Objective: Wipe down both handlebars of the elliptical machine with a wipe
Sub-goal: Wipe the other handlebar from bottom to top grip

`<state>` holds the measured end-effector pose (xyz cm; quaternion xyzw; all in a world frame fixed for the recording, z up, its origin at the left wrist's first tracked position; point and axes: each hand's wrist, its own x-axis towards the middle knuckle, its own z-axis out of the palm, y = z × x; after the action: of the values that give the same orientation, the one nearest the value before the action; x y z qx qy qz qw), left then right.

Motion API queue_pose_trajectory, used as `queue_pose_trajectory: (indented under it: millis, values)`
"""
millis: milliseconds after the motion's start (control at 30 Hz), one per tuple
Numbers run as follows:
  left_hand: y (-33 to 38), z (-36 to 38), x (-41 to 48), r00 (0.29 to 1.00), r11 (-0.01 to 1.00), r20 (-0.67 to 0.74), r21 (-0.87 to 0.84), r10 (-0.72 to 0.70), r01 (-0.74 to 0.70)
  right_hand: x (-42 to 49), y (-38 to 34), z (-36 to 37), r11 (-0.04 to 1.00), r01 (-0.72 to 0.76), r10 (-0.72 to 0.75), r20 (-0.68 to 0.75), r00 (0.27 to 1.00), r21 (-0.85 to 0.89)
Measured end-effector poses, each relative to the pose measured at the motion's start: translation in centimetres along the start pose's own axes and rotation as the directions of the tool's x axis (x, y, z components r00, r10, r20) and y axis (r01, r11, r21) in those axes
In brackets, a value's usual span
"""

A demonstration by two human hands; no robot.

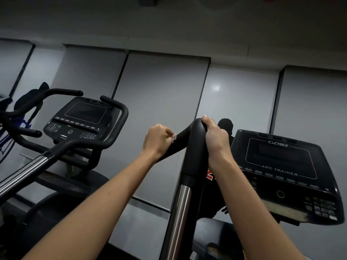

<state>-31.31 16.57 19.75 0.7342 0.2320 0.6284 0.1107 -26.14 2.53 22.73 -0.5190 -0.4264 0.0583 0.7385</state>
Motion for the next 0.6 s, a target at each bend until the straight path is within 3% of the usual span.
queue_pose_trajectory:
  millis: [100, 233, 333, 400, 500, 600]
  values:
    - [1.8, 0.3, 1.4, 0.982, 0.919, 0.086, -0.346, -0.166, 0.186, -0.3, -0.3, -0.1, 1.000, -0.016, 0.016, 0.007, 1.000, -0.008]
    - [4.8, -0.2, 3.0, 0.967, 0.780, 0.201, -0.575, -0.159, 0.248, -0.4, -0.6, -0.2, 0.996, -0.085, 0.085, 0.053, 0.995, -0.005]
    - [6.0, -1.6, 3.4, 0.966, 0.795, 0.258, -0.578, -0.037, 0.185, -0.3, -0.8, -1.9, 0.976, -0.211, 0.203, 0.116, 0.972, 0.060]
    - [6.5, -2.7, 3.2, 0.959, 0.811, 0.282, -0.569, 0.036, 0.137, 0.4, -0.9, -3.7, 0.970, -0.223, 0.219, 0.054, 0.974, 0.098]
    - [7.5, -4.4, 2.5, 0.941, 0.820, 0.309, -0.568, 0.138, 0.066, 1.5, -1.7, -5.9, 0.995, -0.083, 0.087, -0.070, 0.994, 0.063]
    - [8.5, -5.7, 1.4, 0.921, 0.837, 0.320, -0.547, 0.223, -0.012, 2.0, -2.6, -6.9, 0.995, 0.103, -0.103, -0.031, 0.994, 0.010]
